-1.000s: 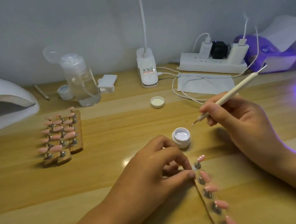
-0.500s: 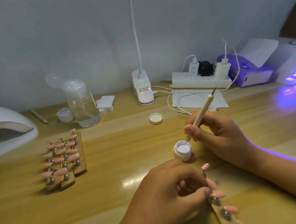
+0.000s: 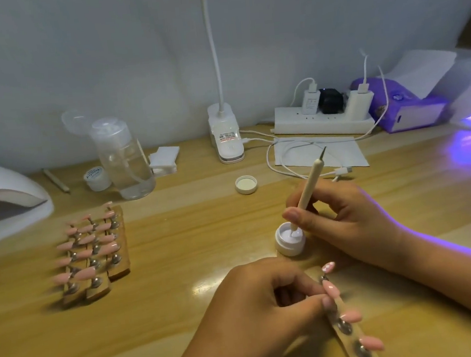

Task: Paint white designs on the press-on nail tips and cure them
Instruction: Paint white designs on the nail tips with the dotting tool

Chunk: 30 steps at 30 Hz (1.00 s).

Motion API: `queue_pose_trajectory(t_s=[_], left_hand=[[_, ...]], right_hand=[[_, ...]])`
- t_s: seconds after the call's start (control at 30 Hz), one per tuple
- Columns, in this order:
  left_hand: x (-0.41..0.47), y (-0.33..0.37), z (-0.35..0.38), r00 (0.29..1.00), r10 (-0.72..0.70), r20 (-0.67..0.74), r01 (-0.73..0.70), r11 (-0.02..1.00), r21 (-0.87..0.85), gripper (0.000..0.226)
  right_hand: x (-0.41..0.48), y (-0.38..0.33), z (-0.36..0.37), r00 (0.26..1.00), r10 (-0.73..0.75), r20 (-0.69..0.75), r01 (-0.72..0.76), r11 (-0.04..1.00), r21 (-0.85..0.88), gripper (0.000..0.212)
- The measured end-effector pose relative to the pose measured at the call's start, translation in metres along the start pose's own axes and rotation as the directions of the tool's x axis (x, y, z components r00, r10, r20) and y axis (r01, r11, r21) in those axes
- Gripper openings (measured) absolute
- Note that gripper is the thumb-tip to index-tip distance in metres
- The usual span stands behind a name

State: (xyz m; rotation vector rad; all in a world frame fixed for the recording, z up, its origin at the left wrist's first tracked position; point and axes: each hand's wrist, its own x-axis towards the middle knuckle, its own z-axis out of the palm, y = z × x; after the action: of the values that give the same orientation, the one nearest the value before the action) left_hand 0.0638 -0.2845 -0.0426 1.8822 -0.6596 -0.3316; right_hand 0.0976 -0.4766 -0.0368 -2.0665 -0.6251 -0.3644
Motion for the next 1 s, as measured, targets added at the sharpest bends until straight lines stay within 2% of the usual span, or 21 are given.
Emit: queue_pose_trajectory(t_s=[0.13,0.2,0.27,0.33,0.4,0.5,0.67,0.73,1.0], left_hand=[[-0.001,0.003,-0.005,0.998,-0.017,0.065,0.026,0.990,-0.139,0.003],[-0.001,0.005,-0.006,0.999,-0.045,0.027,0.050,0.971,-0.232,0.005],[0.000,0.005,-0.006,0.996,-0.070,-0.056,0.049,0.947,-0.317,0.006],[0.002,0.003,-0.007,0.986,-0.074,-0.147,0.017,0.933,-0.359,0.017],[0.004,0.001,-0.008,0.975,-0.090,-0.201,-0.002,0.910,-0.415,0.021],[0.005,0.001,-0.009,0.979,-0.111,-0.169,0.007,0.854,-0.520,0.017],[0.005,-0.003,-0.009,0.983,-0.065,-0.169,-0.017,0.895,-0.445,0.018],[0.005,-0.002,-0.010,0.985,-0.050,-0.166,-0.022,0.913,-0.407,0.019],[0.003,0.009,0.004,0.974,0.002,-0.227,-0.072,0.952,-0.298,0.006]], right_hand=[[-0.003,-0.004,-0.001,0.994,0.034,-0.102,-0.018,0.989,0.145,0.009],[-0.003,-0.009,-0.005,0.985,0.086,-0.151,-0.044,0.965,0.260,0.015],[-0.001,-0.013,-0.009,0.971,0.153,-0.183,-0.080,0.931,0.356,0.012],[0.002,-0.017,-0.013,0.961,0.211,-0.180,-0.121,0.904,0.411,0.007],[0.002,-0.017,-0.016,0.947,0.284,-0.149,-0.185,0.863,0.471,0.013],[-0.002,-0.014,-0.017,0.913,0.394,-0.103,-0.269,0.774,0.574,0.014],[-0.017,-0.014,-0.013,0.873,0.486,-0.037,-0.262,0.532,0.805,0.021],[-0.020,-0.018,-0.009,0.871,0.490,-0.021,-0.243,0.470,0.849,0.019],[-0.022,-0.026,-0.005,0.901,0.432,0.040,-0.248,0.438,0.864,0.037]])
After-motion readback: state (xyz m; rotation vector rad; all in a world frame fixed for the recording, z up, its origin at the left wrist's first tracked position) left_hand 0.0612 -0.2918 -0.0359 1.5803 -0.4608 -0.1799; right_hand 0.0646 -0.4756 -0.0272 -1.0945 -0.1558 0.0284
